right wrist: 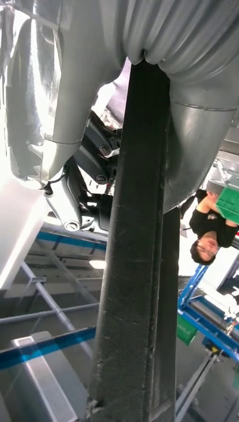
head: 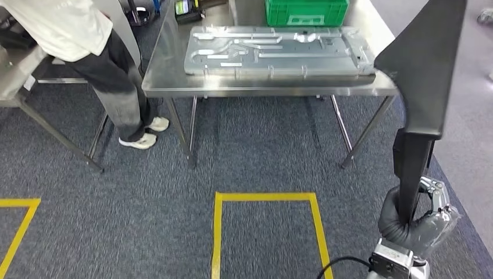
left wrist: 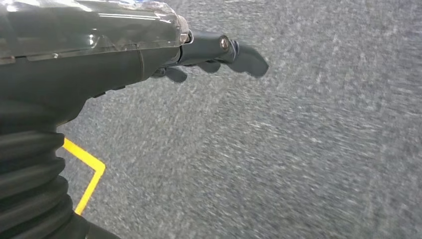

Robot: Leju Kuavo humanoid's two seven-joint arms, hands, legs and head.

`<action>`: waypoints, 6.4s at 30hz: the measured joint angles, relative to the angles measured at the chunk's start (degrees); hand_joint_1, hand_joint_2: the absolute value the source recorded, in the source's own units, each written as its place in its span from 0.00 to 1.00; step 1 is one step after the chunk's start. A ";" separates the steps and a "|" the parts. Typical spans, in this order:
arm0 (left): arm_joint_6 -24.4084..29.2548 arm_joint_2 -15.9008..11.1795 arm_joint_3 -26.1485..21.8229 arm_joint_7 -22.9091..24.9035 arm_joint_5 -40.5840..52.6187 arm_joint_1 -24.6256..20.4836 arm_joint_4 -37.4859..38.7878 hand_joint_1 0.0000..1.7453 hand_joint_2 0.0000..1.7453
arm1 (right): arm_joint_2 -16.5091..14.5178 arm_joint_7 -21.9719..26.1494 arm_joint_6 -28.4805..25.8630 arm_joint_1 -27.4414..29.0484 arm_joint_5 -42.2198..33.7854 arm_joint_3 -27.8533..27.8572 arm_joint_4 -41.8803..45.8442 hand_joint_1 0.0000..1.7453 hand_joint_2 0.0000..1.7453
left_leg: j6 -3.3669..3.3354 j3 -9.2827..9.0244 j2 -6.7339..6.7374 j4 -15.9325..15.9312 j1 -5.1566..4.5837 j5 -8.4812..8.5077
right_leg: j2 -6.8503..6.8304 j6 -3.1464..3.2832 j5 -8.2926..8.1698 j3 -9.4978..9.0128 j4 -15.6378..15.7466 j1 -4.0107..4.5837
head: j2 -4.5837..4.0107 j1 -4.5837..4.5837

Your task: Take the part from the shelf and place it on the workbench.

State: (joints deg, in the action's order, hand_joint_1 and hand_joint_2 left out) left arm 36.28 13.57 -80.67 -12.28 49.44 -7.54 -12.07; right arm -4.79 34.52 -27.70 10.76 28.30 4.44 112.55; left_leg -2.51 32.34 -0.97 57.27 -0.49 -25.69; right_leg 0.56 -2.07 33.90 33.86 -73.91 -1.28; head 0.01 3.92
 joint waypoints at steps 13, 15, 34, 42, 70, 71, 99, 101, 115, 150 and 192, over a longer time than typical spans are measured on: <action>-0.23 0.05 0.00 -0.61 -0.41 -0.50 0.00 0.00 1.00 | 0.57 -0.34 -0.15 0.90 0.35 -0.02 -1.08 1.00 1.00 | 2.66 -5.15 -0.12 10.54 -0.39 -4.96 | -0.28 2.99 -8.26 1.23 13.70 0.14 | -0.01 0.01; -0.32 0.07 0.00 -0.70 -0.40 -0.52 0.00 0.00 1.00 | 0.59 -0.35 -0.19 1.16 0.37 -0.02 -1.08 1.00 1.00 | 3.30 0.22 0.31 16.55 -0.08 -7.66 | -0.31 3.31 -6.76 -0.70 14.20 0.09 | -0.01 0.02; -0.91 0.04 0.10 -1.25 -0.14 -0.04 -0.04 0.00 1.00 | 0.49 -0.56 -0.44 2.86 0.45 -0.07 -0.02 1.00 1.00 | -0.12 -5.00 -0.37 -0.13 0.15 -3.70 | -0.24 -0.73 5.41 2.99 2.05 -0.69 | -0.01 0.05; -0.93 0.07 0.50 -1.26 0.28 -0.40 -0.02 0.00 1.00 | 0.47 -0.91 -0.23 4.24 0.72 -0.07 0.62 1.00 1.00 | 3.29 -6.65 -0.29 5.89 0.79 -4.80 | -0.87 1.43 -6.75 1.17 12.68 -1.22 | -0.01 0.11; -0.90 0.15 6.05 -3.40 4.58 0.00 0.07 0.00 1.00 | 4.71 -7.98 -3.07 -11.37 37.59 -15.10 -15.16 1.00 1.00 | 0.30 2.65 -0.83 2.25 -0.89 0.52 | 0.10 2.11 -5.64 -1.04 13.54 1.37 | -0.01 0.14; -0.82 0.14 6.36 -3.33 4.73 -0.04 0.06 0.00 1.00 | 4.77 -9.06 -3.09 -12.47 40.05 -16.61 -17.06 1.00 1.00 | 0.57 2.69 -0.83 2.09 -0.92 0.48 | 0.15 2.28 -5.47 -1.35 14.27 1.20 | -0.01 0.14; -1.23 1.01 14.70 -6.67 12.66 -0.98 0.02 0.00 1.00 | -2.40 -30.86 -3.11 -40.29 58.97 -35.37 -67.90 1.00 1.00 | 2.34 4.45 0.64 1.78 1.51 2.41 | -0.87 -0.31 -3.12 -7.52 18.34 -1.22 | -0.01 0.23; -2.32 1.01 15.09 -6.87 12.72 -1.17 0.02 0.00 1.00 | -2.83 -31.30 -3.11 -42.85 58.55 -34.42 -70.06 1.00 1.00 | 2.25 4.45 0.64 1.80 1.50 2.48 | -0.90 -0.81 -3.20 -7.52 18.35 -1.23 | -0.01 0.23; -4.08 1.05 17.13 -6.49 13.69 -1.77 0.02 0.00 1.00 | -2.35 -32.90 -3.11 -50.62 58.23 -28.66 -77.17 1.00 1.00 | 2.26 4.38 0.65 1.75 1.58 2.64 | -0.93 -1.21 -3.29 -7.44 18.21 -1.15 | -0.01 0.23; 0.70 0.98 17.39 -6.41 10.81 -1.34 0.02 0.00 0.00 | 3.97 -22.86 -3.11 -45.34 52.53 -15.35 -64.28 0.00 0.00 | 0.78 2.84 0.86 -0.57 1.27 3.15 | -0.81 -1.77 0.28 -5.40 13.52 -1.56 | -0.01 0.24; 0.91 0.47 15.38 -6.38 7.33 0.09 0.03 0.00 0.00 | 2.85 -12.45 -3.11 -32.56 35.86 -7.57 -27.54 0.00 0.00 | 1.86 4.58 1.23 1.88 0.38 3.02 | -0.36 -0.28 -4.19 -2.91 13.32 -0.18 | -0.01 0.38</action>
State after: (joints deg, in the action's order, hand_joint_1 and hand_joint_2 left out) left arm 37.19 14.04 -65.30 -18.65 56.77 -7.45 -12.03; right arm -1.93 22.07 -30.82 -21.80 64.16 -3.13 85.01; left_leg -0.66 36.92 0.25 59.15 -0.11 -22.67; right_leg 0.20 -2.35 29.70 30.95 -60.60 -1.46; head 0.00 4.30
